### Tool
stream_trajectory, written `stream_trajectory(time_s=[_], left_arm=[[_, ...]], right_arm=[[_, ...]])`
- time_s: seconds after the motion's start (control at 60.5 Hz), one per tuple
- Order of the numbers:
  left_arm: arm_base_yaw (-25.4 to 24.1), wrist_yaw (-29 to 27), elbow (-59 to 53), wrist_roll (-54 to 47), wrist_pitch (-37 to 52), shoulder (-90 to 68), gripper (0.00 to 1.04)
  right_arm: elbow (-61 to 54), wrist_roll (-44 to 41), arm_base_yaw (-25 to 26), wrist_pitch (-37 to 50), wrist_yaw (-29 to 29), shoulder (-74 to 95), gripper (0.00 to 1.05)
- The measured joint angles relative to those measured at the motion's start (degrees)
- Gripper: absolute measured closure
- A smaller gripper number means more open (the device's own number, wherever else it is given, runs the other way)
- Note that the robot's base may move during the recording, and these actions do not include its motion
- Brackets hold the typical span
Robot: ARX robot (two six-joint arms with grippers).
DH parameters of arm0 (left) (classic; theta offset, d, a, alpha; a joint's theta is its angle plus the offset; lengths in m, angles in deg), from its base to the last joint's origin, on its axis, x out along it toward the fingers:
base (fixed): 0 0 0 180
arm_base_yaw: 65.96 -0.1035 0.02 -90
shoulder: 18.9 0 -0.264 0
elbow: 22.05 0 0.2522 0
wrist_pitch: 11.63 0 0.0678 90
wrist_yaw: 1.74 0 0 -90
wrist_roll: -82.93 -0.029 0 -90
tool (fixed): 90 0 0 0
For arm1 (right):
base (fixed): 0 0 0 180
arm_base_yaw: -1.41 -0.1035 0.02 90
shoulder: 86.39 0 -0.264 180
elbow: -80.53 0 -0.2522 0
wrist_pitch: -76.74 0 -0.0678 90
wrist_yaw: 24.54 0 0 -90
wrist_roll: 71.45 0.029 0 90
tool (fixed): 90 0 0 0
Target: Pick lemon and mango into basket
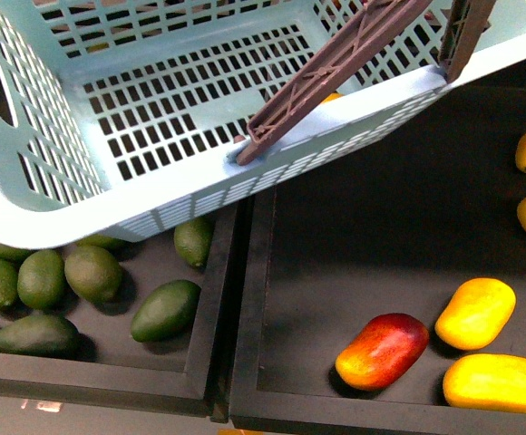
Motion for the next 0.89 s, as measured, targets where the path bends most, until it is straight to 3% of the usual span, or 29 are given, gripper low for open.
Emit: stream_trajectory(time_s=[0.033, 0.149, 0.215, 0.513, 0.893], left_arm=[[0.04, 0.2, 0.0, 0.31, 0.0, 0.0, 0.89], [0.57, 0.66, 0.0, 0.5, 0.02, 0.04, 0.89], [0.9, 1.09, 0.0, 0.42, 0.02, 0.04, 0.89], [0.72, 0.28, 0.0, 0.79, 0.02, 0.0, 0.89], [0.74, 1.27, 0.0, 0.7, 0.02, 0.0, 0.89]], right_arm=[[1.49, 1.75, -0.22, -4.79, -1.33, 1.09, 0.09], [16.79, 12.04, -0.46, -37.83, -2.43, 13.73, 0.09], [20.28, 15.72, -0.57, -43.63, -1.44, 21.33, 0.09], [33.51, 26.88, 3.34, -29.48, -1.57, 61.55, 0.09], [38.23, 31.8, 3.54, -25.05, -2.75, 79.38, 0.09]])
